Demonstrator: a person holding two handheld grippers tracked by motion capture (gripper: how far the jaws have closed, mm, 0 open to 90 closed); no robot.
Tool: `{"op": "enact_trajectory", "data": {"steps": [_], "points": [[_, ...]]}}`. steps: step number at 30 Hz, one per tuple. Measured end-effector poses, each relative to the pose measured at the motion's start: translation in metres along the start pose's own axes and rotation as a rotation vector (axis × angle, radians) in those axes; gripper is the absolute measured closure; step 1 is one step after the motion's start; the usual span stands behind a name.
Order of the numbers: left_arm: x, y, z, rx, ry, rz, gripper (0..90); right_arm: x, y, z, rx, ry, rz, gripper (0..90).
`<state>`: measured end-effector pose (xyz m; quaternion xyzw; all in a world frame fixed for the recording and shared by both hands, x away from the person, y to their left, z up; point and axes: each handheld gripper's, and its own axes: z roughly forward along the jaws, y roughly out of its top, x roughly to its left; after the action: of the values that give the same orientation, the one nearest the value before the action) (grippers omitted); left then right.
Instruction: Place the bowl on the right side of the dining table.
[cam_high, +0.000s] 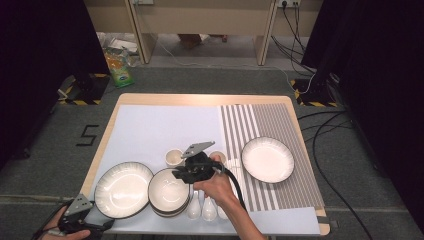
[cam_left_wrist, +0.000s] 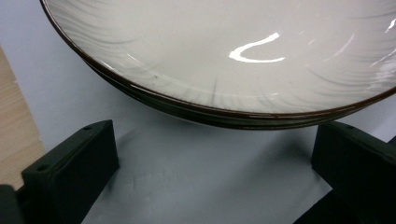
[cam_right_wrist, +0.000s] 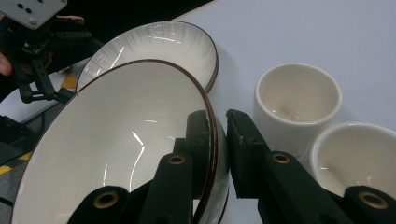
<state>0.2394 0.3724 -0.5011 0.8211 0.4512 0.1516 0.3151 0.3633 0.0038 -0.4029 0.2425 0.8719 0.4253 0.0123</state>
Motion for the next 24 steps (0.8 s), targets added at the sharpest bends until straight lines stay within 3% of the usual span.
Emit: {"op": "enact_trajectory", "data": {"steps": [6, 8, 16, 24], "points": [[0.000, 0.000, 0.000, 0.001, 0.000, 0.000, 0.0, -0.001, 0.003, -0.004, -0.025, 0.006, 0.013, 78.7], [0.000, 0.001, 0.000, 0.005, 0.001, 0.001, 0.0, 0.000, 0.005, -0.005, -0.021, 0.009, -0.007, 78.6], [0.000, 0.000, 0.000, 0.002, 0.001, 0.000, 0.0, -0.003, 0.011, -0.015, -0.071, 0.023, 0.025, 78.5], [0.000, 0.000, 0.000, 0.001, 0.001, 0.000, 0.0, -0.015, 0.012, -0.033, -0.126, 0.020, 0.059, 78.5]]}}
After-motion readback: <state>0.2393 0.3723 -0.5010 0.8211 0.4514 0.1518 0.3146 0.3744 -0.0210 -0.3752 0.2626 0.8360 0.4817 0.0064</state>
